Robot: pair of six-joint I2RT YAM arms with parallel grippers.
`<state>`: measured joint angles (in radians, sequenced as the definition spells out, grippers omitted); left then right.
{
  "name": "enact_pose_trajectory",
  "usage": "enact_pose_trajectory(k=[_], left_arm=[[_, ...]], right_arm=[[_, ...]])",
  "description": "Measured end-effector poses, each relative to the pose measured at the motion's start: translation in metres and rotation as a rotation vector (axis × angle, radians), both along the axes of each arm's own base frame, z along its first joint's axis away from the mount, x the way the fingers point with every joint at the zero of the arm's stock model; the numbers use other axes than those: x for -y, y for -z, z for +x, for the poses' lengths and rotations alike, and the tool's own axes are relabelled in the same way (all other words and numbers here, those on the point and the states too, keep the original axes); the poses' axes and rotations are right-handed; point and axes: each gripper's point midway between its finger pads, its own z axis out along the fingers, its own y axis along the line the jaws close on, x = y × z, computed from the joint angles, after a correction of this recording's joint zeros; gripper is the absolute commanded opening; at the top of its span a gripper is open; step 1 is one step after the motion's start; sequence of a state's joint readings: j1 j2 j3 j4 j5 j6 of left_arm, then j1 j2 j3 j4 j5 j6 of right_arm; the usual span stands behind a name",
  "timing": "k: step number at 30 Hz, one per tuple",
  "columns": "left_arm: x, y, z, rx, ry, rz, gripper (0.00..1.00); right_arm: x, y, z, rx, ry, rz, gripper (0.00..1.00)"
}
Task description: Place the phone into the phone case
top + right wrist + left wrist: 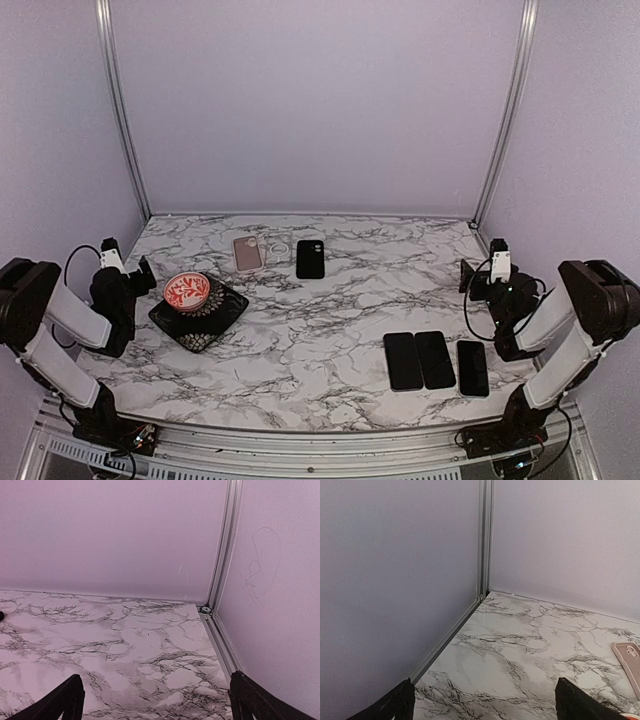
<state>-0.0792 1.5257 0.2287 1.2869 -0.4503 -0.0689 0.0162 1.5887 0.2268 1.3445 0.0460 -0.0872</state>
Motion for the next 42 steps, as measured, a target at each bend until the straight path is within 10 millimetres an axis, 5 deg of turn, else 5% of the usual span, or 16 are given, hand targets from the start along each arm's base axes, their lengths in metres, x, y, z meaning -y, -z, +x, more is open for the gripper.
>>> enact_pose_trajectory(k=[7, 14, 16, 22, 24, 27, 32, 36, 42], left_arm=[[-0.003, -0.001, -0.012, -0.001, -0.012, 0.001, 0.99], [-0.001, -0.090, -0.030, 0.254, -0.023, -0.067, 0.99], [0.019, -0.112, -0.023, 0.268, 0.032, -0.076, 0.99], [0.109, -0.183, 0.002, 0.251, 0.260, -0.074, 0.99], [0.143, -0.199, 0.003, 0.217, 0.348, -0.072, 0.99], [0.199, -0.211, 0.004, 0.122, 0.487, -0.052, 0.99], [0.280, -0.192, 0.001, -0.135, 0.705, 0.040, 0.99], [0.294, -0.149, 0.011, -0.323, 0.719, 0.129, 0.95], [0.330, -0.075, 0.049, -0.566, 0.718, 0.190, 0.93]], right_arm=[[-0.003, 0.000, 0.000, 0.001, -0.016, -0.004, 0.99], [-0.012, -0.003, 0.011, -0.046, -0.072, -0.019, 0.99], [-0.013, -0.026, 0.019, -0.039, -0.074, 0.010, 0.98], [-0.037, -0.148, 0.018, 0.123, -0.225, 0.154, 0.61], [-0.052, -0.162, 0.020, 0.088, -0.299, 0.213, 0.58], [-0.078, -0.158, 0.030, -0.058, -0.343, 0.278, 0.58], [-0.156, -0.114, 0.029, -0.356, -0.390, 0.266, 0.59], [-0.209, -0.079, 0.033, -0.528, -0.399, 0.217, 0.55], [-0.258, -0.040, 0.065, -0.626, -0.371, 0.219, 0.43]])
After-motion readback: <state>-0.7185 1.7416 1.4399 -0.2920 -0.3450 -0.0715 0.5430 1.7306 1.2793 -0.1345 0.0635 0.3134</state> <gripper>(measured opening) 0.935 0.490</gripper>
